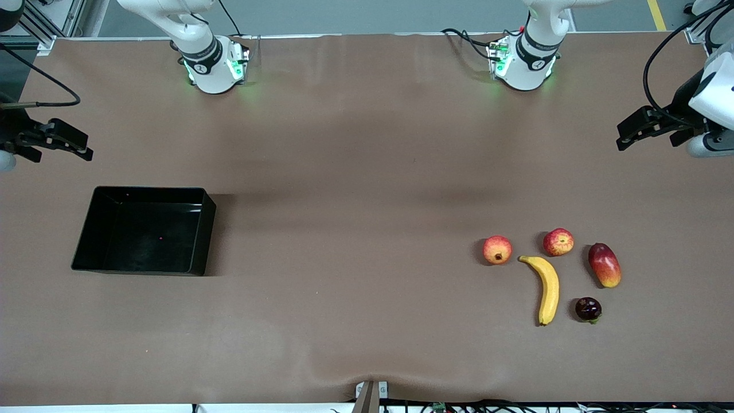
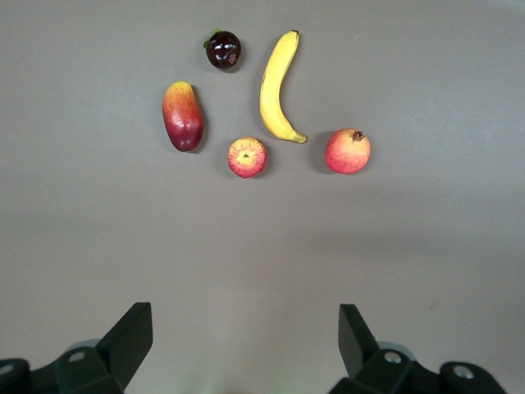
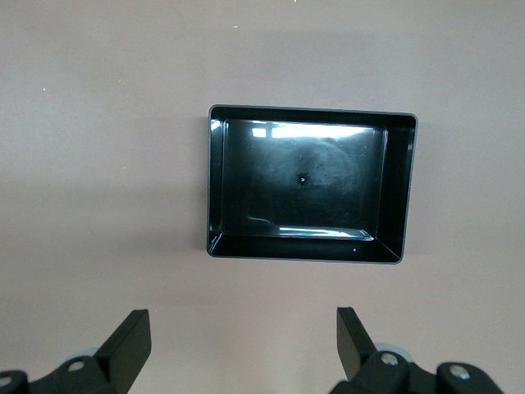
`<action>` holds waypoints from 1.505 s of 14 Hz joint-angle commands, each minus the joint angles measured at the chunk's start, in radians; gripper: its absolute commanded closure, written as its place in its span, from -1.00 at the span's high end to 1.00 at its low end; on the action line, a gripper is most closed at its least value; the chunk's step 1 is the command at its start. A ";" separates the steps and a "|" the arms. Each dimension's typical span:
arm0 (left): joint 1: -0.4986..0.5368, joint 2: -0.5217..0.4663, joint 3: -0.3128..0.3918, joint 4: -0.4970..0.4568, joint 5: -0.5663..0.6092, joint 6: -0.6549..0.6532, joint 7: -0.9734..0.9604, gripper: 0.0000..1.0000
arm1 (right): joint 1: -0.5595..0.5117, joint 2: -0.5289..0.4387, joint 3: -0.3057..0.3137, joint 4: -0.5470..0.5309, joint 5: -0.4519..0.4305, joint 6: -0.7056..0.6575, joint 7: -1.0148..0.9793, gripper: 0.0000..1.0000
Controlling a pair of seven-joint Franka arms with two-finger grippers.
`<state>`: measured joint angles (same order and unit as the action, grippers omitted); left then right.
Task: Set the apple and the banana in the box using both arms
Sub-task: 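Move the left gripper toward the red-yellow apple beside the banana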
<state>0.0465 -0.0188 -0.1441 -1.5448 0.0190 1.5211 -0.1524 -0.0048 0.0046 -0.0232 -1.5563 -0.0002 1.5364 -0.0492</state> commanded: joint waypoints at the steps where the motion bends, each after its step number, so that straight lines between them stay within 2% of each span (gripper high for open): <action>1: -0.002 0.010 -0.002 0.022 -0.021 -0.003 0.010 1.00 | 0.002 -0.008 0.005 -0.005 -0.014 -0.009 0.017 1.00; 6: 0.000 0.034 -0.003 0.022 -0.019 -0.001 0.010 1.00 | 0.009 -0.008 0.005 -0.007 -0.009 -0.005 0.018 1.00; 11: 0.003 0.117 0.000 -0.003 -0.007 0.043 0.002 1.00 | 0.036 -0.008 0.005 -0.008 -0.014 -0.002 0.054 1.00; 12: 0.006 0.128 0.000 -0.029 -0.007 0.069 0.002 1.00 | 0.036 -0.008 0.005 -0.007 -0.012 -0.001 0.060 1.00; 15: 0.007 0.122 0.003 -0.193 -0.004 0.242 0.002 1.00 | 0.037 -0.008 0.005 -0.008 -0.012 -0.002 0.061 1.00; 18: 0.050 0.123 0.003 -0.368 -0.002 0.475 0.004 1.00 | 0.034 -0.006 0.005 -0.008 -0.012 -0.002 0.061 1.00; 21: 0.053 0.175 0.003 -0.469 -0.002 0.663 0.004 1.00 | 0.036 -0.006 0.005 -0.008 -0.012 -0.002 0.061 1.00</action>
<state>0.0997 0.1506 -0.1394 -1.9427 0.0191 2.0837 -0.1532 0.0274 0.0052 -0.0203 -1.5615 -0.0002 1.5355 -0.0076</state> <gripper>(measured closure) 0.000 0.000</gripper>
